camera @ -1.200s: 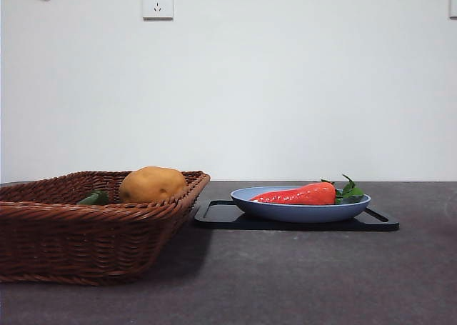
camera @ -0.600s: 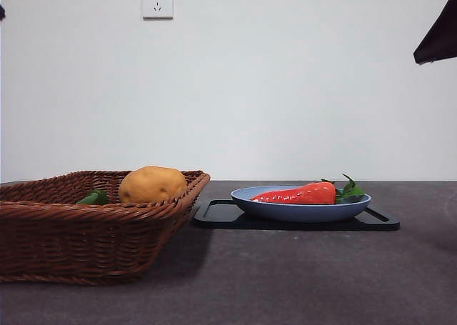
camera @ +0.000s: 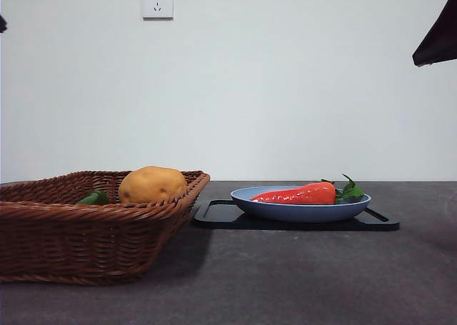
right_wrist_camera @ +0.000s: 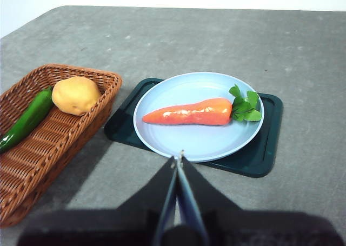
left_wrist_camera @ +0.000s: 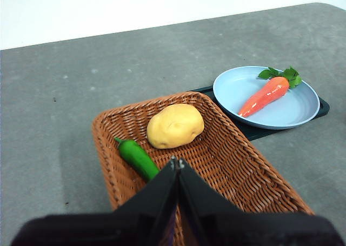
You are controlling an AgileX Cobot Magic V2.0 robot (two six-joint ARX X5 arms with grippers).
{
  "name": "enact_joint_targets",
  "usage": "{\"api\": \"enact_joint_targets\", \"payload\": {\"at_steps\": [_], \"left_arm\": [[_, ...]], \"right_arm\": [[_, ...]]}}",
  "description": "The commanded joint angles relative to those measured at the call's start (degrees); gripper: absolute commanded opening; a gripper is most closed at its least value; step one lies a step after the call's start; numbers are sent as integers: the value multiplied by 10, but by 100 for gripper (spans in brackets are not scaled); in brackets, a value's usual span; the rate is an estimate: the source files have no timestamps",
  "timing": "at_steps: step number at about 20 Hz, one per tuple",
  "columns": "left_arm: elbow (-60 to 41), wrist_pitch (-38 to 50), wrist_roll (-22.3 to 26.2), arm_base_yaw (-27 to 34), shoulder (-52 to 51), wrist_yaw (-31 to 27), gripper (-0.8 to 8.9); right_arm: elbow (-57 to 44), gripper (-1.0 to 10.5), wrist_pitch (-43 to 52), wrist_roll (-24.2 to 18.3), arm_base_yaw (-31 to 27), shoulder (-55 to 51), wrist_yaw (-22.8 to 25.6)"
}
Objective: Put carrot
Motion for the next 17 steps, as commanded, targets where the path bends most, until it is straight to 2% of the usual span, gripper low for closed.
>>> {"api": "enact_joint_targets", "payload": {"at_steps": [1, 6, 9, 12, 17], "left_arm": [[2, -5, 54, 19, -78, 0, 8], [-80, 61, 74, 151, -231, -2, 8], [-139, 93, 73, 216, -230, 20, 8], [-199, 107, 70, 246, -230, 32, 8], [-268, 121, 54, 252, -230, 30, 8]], "right_arm": [[6, 4, 8, 7, 4, 1, 2], [6, 4, 8, 7, 4, 1, 3], [6, 4, 8, 7, 4, 1, 2], [6, 4, 10, 7, 4, 1, 2], [6, 4, 10, 7, 4, 1, 2]]}}
